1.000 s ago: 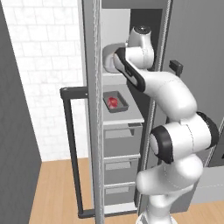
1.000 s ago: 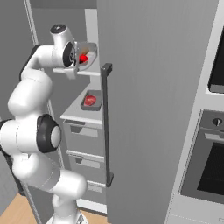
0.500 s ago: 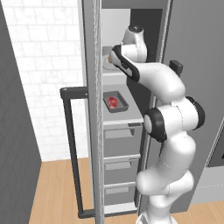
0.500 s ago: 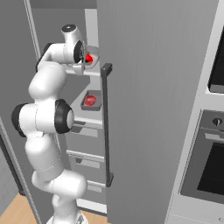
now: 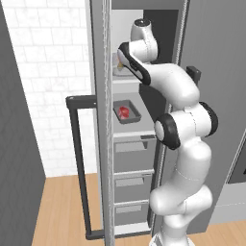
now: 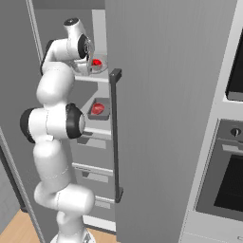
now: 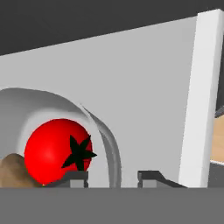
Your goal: Take the meat container that has the steak and place it on the second highest rack of the freezer. Then take the vegetable container that has the tomato and sweet potato and place it on the highest rack of the freezer.
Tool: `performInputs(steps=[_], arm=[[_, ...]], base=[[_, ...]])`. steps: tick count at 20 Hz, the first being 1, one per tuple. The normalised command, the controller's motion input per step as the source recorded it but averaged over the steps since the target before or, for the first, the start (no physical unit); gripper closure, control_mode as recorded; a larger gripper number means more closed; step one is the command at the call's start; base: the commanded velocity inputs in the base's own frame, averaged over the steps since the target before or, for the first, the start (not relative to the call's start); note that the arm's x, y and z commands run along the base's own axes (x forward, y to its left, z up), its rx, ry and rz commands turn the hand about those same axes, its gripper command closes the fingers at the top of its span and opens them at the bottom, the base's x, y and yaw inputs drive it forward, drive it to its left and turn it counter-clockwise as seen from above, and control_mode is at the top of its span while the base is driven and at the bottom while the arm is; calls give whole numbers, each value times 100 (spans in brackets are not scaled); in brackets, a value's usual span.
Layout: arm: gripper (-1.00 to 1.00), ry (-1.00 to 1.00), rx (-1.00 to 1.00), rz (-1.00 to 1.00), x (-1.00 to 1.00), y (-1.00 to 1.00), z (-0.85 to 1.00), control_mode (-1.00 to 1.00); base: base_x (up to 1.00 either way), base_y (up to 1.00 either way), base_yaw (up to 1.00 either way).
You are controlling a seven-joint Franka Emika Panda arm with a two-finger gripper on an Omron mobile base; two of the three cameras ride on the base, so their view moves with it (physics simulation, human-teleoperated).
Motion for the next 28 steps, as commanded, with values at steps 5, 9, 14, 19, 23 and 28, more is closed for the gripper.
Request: performInputs(steps=[5, 9, 14, 19, 23, 28], arm=[[-100, -24, 21, 0, -100, -34, -34, -100], [-100, -21, 28, 9, -100, -48, -53, -100], [-100, -11, 7, 28, -100, -6, -13, -100], [-100, -3, -11, 31, -100, 0, 0, -100], [-100, 0, -25, 37, -100, 0, 0, -100], [-100, 0, -37, 37, -100, 0, -11, -100]], base=[[0, 0, 0], [0, 0, 0], [0, 0, 0], [0, 0, 0], [0, 0, 0], [0, 0, 0]])
